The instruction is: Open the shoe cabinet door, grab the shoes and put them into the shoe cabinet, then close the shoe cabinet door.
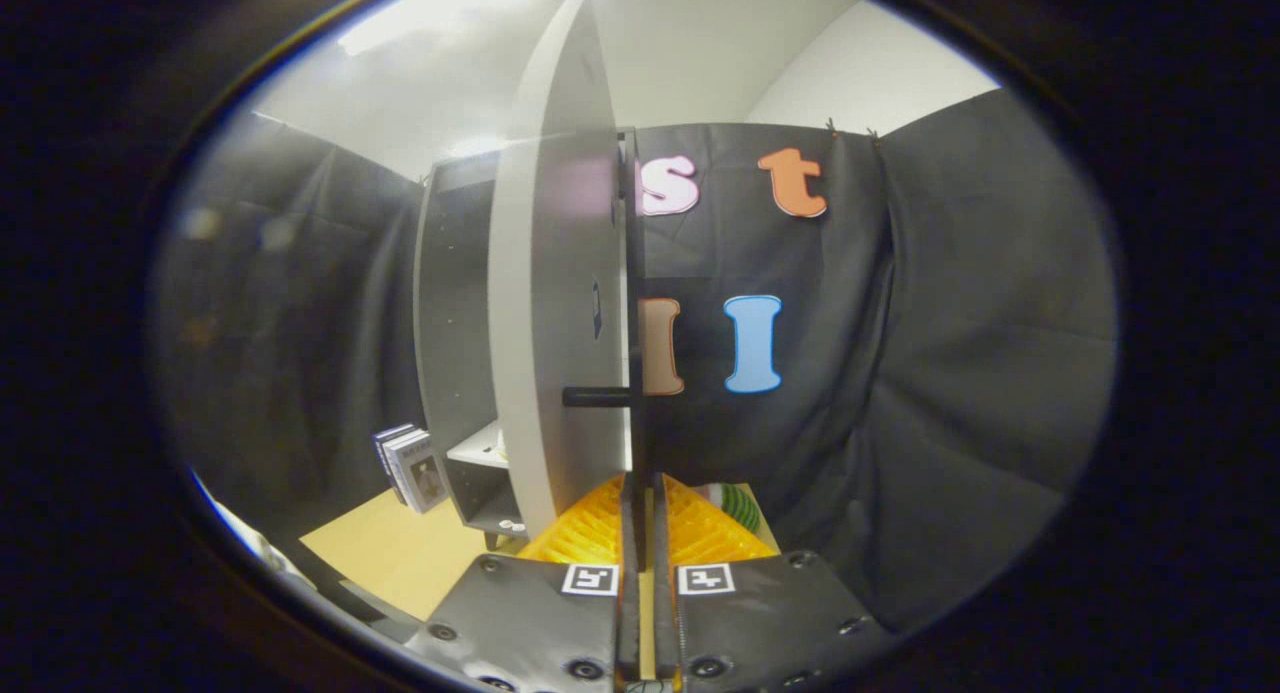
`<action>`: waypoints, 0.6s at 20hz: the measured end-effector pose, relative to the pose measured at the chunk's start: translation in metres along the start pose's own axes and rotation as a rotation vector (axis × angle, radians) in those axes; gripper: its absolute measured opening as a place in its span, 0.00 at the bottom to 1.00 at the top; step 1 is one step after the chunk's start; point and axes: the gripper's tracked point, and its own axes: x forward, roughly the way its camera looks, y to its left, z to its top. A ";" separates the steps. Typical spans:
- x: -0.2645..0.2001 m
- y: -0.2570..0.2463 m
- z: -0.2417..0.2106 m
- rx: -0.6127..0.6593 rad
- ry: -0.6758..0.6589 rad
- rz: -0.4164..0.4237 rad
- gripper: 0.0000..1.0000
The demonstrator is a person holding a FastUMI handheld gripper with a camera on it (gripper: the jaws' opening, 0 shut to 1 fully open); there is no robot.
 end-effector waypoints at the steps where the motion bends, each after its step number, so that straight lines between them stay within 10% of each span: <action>1: -0.010 0.003 0.000 -0.013 -0.005 -0.016 0.07; 12: -0.021 0.168 -0.086 0.003 0.140 0.108 0.07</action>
